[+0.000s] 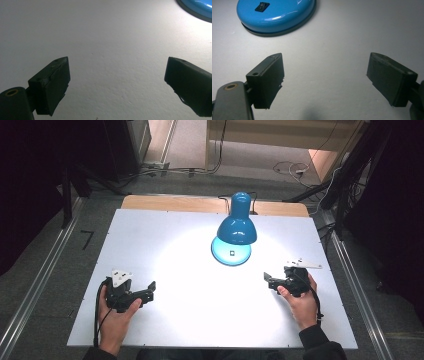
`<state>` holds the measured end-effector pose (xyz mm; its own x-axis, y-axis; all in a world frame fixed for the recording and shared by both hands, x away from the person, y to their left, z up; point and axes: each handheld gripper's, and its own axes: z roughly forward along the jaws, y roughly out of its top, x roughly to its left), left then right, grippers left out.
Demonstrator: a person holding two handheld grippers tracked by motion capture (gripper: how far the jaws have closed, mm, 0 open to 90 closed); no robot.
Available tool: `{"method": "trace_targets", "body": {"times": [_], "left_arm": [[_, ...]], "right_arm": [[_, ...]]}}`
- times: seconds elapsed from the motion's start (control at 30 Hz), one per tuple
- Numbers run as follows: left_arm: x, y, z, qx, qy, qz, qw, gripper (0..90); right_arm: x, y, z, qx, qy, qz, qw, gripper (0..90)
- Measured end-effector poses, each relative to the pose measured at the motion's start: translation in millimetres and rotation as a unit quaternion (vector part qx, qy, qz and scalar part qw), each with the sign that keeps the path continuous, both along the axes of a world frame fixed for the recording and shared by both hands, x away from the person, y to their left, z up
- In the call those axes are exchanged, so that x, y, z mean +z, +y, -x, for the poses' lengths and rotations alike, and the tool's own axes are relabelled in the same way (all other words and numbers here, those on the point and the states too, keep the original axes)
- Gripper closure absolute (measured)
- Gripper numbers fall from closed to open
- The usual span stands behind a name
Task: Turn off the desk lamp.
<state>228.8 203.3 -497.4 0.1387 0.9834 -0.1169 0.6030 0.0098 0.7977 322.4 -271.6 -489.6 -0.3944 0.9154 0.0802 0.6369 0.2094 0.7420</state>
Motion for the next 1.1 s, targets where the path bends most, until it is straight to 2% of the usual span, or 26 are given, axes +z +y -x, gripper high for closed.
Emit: {"method": "trace_targets", "body": {"times": [0.37,1.1], "left_arm": [[-0.6,0.6,-0.6,-0.004,0.003,0.003,1.0000,7.4],[-0.1,0.8,-0.1,-0.008,0.002,0.008,0.9999,7.5]], "right_arm": [[1.3,16.1,-7.6,0.015,-0.002,-0.001,0.9999,13.2],[2.3,43.2,-21.9,0.029,-0.012,0.001,0.9995,21.0]]}}
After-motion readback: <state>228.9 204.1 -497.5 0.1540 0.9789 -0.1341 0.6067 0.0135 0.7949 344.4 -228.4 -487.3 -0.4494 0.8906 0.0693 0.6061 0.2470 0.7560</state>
